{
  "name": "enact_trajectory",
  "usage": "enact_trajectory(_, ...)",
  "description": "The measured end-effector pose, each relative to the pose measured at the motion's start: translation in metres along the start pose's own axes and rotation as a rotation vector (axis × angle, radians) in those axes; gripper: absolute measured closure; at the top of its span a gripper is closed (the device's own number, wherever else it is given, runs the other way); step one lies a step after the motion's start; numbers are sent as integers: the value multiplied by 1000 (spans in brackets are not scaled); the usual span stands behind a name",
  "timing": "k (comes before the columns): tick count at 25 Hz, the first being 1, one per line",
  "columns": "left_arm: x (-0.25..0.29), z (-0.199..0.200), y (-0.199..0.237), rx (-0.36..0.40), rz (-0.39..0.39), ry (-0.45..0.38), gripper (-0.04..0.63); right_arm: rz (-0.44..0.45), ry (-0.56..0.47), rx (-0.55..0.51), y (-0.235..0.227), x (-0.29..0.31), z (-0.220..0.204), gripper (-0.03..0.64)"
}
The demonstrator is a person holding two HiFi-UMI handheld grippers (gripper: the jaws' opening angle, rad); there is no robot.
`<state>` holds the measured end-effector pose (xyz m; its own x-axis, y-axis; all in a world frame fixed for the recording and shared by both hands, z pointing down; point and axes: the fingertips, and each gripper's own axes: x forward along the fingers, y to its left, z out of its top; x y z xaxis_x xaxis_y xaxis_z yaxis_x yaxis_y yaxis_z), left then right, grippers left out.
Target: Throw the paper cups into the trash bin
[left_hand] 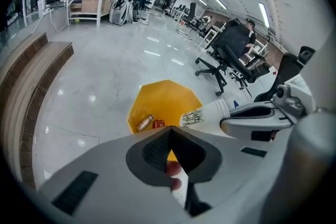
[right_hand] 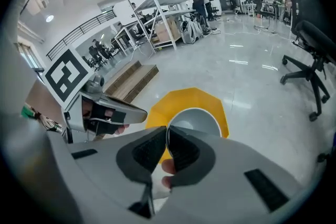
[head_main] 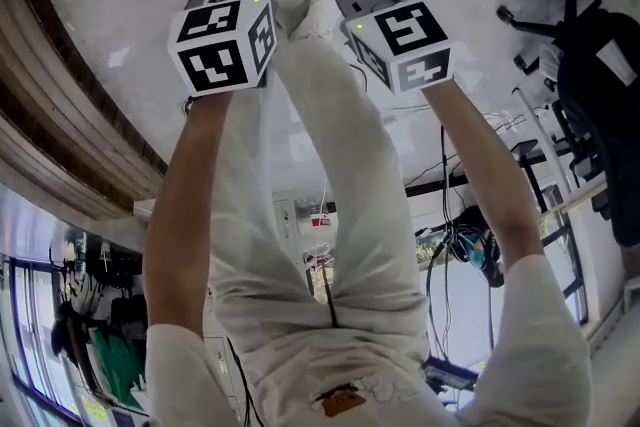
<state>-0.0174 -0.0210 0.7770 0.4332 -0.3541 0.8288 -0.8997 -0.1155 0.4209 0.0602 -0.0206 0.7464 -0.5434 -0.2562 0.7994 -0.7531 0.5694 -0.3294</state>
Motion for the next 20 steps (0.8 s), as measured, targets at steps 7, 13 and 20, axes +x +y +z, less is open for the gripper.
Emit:
enact_trajectory(7, 34, -9, 19, -12, 38, 27, 592, -29, 20, 43, -17, 32, -12, 591)
enact_trajectory(13, 30, -2, 8, 5, 24, 34, 592, -11, 55, 130, -21, 29, -12, 530)
enact_trajectory(20, -9, 8, -20, 25, 0, 44, 593, -1, 55, 118, -5, -19, 5, 561)
